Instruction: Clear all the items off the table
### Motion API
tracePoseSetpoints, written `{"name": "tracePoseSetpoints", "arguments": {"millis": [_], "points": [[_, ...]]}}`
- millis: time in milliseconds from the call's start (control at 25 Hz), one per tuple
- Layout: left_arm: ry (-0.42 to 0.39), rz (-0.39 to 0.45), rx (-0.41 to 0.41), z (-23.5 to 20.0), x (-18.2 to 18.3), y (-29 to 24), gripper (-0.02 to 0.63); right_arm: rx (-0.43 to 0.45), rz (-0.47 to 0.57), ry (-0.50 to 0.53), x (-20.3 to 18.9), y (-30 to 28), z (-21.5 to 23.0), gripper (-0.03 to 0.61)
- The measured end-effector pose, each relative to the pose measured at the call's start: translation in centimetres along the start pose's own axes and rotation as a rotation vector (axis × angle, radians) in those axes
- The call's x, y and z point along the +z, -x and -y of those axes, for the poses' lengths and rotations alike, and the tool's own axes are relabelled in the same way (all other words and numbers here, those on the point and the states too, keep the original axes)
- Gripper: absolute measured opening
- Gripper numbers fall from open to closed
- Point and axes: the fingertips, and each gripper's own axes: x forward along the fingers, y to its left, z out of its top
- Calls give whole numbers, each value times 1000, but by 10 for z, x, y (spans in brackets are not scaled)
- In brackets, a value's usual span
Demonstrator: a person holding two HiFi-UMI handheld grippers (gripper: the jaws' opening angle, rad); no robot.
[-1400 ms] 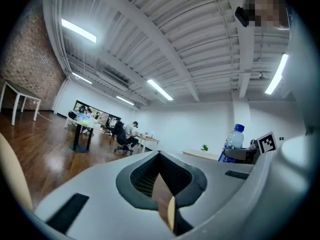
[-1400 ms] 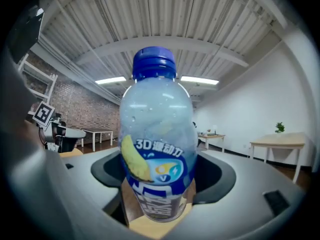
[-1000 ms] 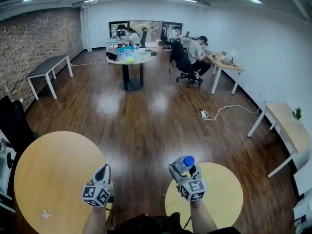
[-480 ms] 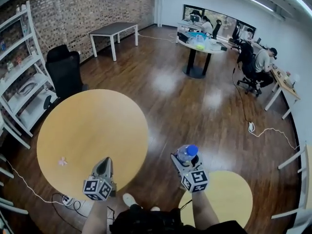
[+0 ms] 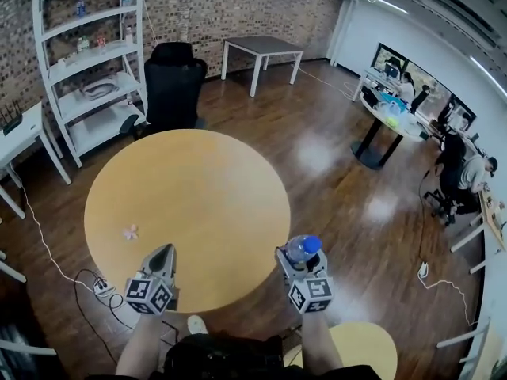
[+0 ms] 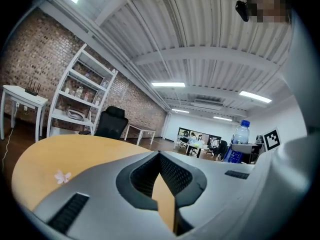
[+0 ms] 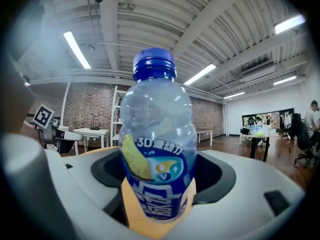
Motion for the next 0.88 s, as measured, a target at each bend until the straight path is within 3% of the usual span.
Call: {"name": "tracePoseSetpoints", "arguments": {"millis": [400,640,880], "points": [[-1,54,131,-101,24,17,0,99,6,57,8,-98,-71,380],[14,49,235,-128,17,28,0,186,-46,61,-8,-130,-94,382],[41,3,288,-150,1,27,0,249,-109,54,-34,-172,-105,382]]}}
